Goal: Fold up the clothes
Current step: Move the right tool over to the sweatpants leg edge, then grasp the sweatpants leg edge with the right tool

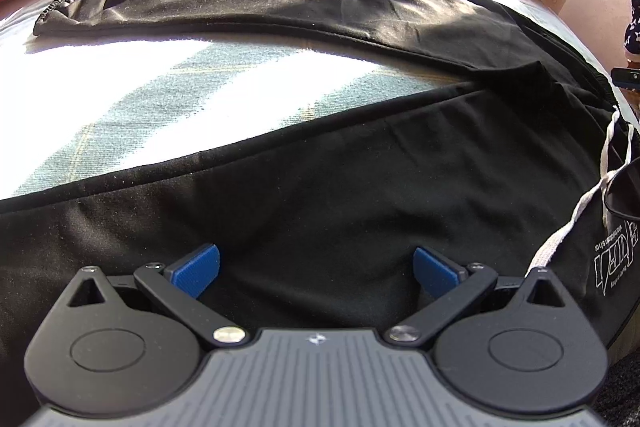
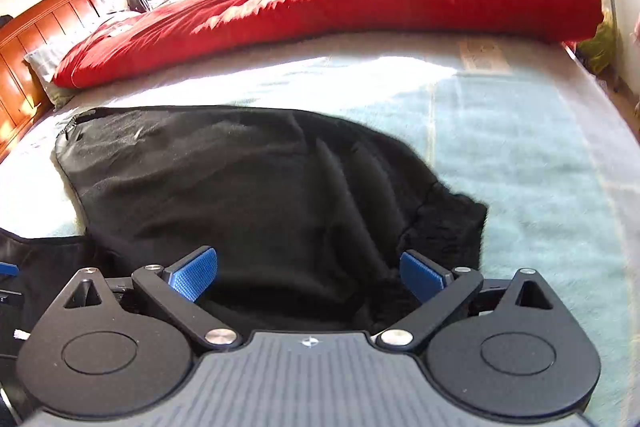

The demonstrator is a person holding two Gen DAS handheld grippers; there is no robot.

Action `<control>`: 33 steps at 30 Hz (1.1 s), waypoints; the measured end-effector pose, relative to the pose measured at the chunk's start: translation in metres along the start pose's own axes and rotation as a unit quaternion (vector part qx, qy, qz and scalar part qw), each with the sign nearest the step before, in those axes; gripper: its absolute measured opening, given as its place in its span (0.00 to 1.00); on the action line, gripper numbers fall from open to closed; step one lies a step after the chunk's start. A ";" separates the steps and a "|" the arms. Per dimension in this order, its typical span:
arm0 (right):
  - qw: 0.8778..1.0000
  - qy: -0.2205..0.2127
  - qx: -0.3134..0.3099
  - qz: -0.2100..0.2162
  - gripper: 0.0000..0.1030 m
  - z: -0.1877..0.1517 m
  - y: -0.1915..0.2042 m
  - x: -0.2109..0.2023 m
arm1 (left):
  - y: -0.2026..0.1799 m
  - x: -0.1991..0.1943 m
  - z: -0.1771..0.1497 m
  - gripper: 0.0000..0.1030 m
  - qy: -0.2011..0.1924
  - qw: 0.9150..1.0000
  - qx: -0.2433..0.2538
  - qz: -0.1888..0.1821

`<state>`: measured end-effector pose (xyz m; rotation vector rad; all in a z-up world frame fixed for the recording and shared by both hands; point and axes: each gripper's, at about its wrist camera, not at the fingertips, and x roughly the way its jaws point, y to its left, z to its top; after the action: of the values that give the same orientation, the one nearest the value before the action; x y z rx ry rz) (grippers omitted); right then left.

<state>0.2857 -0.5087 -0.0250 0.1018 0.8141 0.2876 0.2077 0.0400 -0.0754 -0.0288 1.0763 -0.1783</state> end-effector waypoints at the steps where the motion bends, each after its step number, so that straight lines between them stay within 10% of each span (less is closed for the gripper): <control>1: 1.000 -0.011 -0.008 -0.013 0.97 0.008 -0.006 -0.005 | 0.000 0.000 0.002 0.99 0.001 1.000 -0.002 0.003; 7: 0.998 -0.009 -0.043 -0.041 0.62 0.057 -0.049 0.011 | -0.005 -0.012 0.019 0.82 -0.005 0.999 0.015 0.028; 22: 0.994 0.075 -0.050 0.054 0.59 0.077 -0.075 0.132 | -0.031 -0.017 0.078 0.74 -0.045 0.994 0.101 -0.009; 33: 0.992 0.082 -0.071 0.064 0.32 0.083 -0.059 0.145 | -0.116 0.045 0.189 0.73 -0.081 0.945 0.309 -0.066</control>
<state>0.4531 -0.5213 -0.0815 -0.0034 0.9484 0.4797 0.3790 -0.0936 -0.0119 0.4441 0.8170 -0.6184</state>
